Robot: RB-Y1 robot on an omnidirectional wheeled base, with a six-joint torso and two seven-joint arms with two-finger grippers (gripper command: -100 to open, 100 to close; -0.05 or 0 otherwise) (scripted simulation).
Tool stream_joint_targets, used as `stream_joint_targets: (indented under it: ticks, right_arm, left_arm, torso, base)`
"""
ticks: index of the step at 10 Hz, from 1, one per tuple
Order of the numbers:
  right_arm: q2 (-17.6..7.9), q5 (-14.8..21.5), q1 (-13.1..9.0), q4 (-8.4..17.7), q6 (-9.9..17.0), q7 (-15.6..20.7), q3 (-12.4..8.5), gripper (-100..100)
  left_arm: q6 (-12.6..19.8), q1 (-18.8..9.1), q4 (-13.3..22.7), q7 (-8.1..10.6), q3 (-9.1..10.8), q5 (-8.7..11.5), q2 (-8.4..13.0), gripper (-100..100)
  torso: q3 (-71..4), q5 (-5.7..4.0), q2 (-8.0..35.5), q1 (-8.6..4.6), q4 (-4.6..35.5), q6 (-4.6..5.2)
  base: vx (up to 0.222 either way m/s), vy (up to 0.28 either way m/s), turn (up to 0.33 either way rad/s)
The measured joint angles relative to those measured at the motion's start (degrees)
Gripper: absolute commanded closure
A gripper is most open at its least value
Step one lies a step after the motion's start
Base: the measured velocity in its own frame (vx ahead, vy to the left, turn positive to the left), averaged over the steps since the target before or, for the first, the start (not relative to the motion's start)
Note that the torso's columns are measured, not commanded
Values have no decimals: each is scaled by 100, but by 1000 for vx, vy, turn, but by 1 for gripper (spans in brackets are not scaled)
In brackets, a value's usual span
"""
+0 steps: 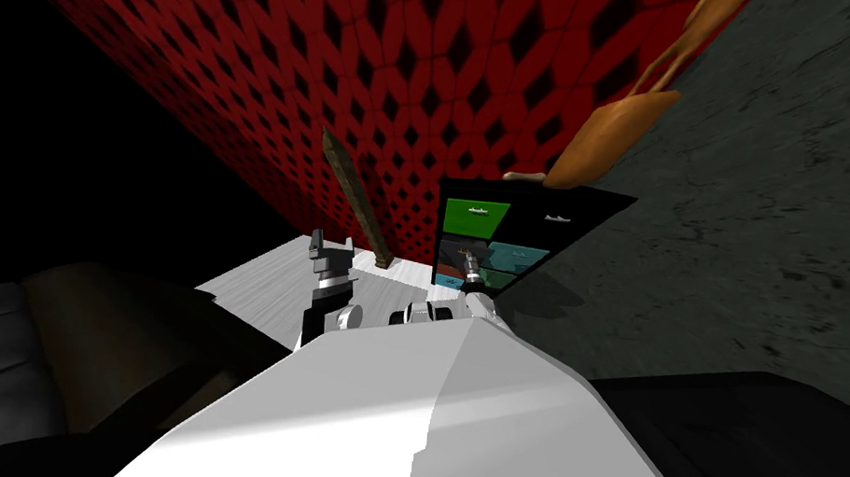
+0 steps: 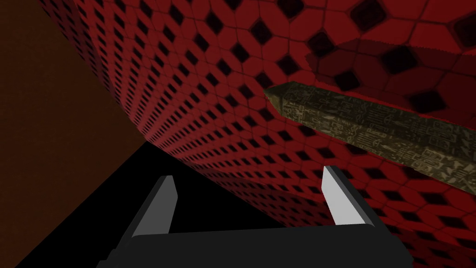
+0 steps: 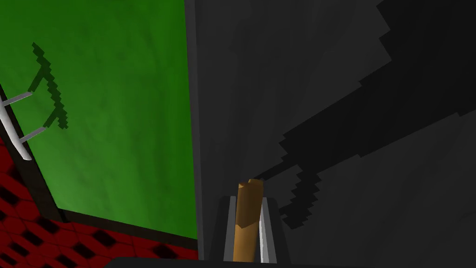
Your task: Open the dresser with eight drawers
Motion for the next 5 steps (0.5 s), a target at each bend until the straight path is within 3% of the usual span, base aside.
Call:
stream_joint_targets:
  ticks: [4, 5]
  right_arm:
    - [24, 53, 66, -98, -56, -2, 49, 100]
    - [22, 68, 94, -138, -77, -3, 60, -100]
  left_arm:
    - [0, 0, 0, 0, 0, 0, 0, 0]
    - [0, 0, 0, 0, 0, 0, 0, 0]
  torso:
    - [6, -7, 7, -11, -5, 2]
    - [0, -1, -1, -7, -1, 5]
  base:
    - [-171, 55, -42]
    - [-94, 74, -88]
